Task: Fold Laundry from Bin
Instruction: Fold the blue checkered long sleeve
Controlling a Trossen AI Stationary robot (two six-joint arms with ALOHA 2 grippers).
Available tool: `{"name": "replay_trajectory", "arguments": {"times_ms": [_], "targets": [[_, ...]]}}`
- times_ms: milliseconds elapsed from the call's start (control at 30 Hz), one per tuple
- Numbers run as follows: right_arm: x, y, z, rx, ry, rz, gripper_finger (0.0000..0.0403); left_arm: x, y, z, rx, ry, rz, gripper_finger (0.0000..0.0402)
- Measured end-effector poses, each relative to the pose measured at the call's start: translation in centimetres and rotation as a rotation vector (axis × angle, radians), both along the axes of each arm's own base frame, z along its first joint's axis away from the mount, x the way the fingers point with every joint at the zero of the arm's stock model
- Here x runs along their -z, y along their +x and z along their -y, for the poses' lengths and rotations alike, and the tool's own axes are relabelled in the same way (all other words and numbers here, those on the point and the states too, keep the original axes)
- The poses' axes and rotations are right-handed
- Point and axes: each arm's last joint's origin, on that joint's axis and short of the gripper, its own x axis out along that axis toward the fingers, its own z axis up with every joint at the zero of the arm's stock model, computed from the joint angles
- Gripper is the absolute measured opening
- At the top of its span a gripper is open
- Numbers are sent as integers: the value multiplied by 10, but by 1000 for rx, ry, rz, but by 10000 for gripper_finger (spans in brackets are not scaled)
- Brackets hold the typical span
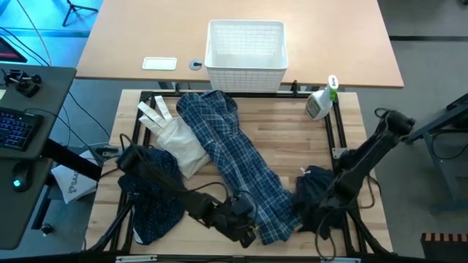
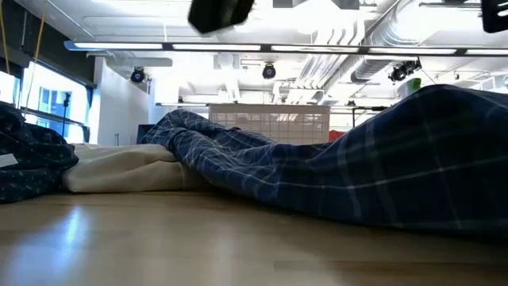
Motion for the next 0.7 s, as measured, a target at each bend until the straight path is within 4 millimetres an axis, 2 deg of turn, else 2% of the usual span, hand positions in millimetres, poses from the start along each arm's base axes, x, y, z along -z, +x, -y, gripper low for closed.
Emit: {"name": "replay_trajectory", "arguments": {"times_ms": [133,233,300,433,600,633,700], "targets": [[35,16,-12,33,-89,-13,268,2,0,0,-20,-18,-8,0],[59,26,-15,74,-101,-69,253,2,0,-1,-35,-33,-8,0],[69,33,-16,74,-78,-91,233,-7,-1,-2,-45,-48,5,0],[80,46,-9,76,-57,-127,160,-36,-6,-5,-74,-28,39,0],[89,57,9,157,-99,-191,31,-89,-20,-17,-121,61,74,0],[88,59,12,162,-90,-204,17,-97,-23,-19,-131,74,73,0],[84,60,15,182,-57,-226,14,-112,-31,-24,-159,103,66,0]]}}
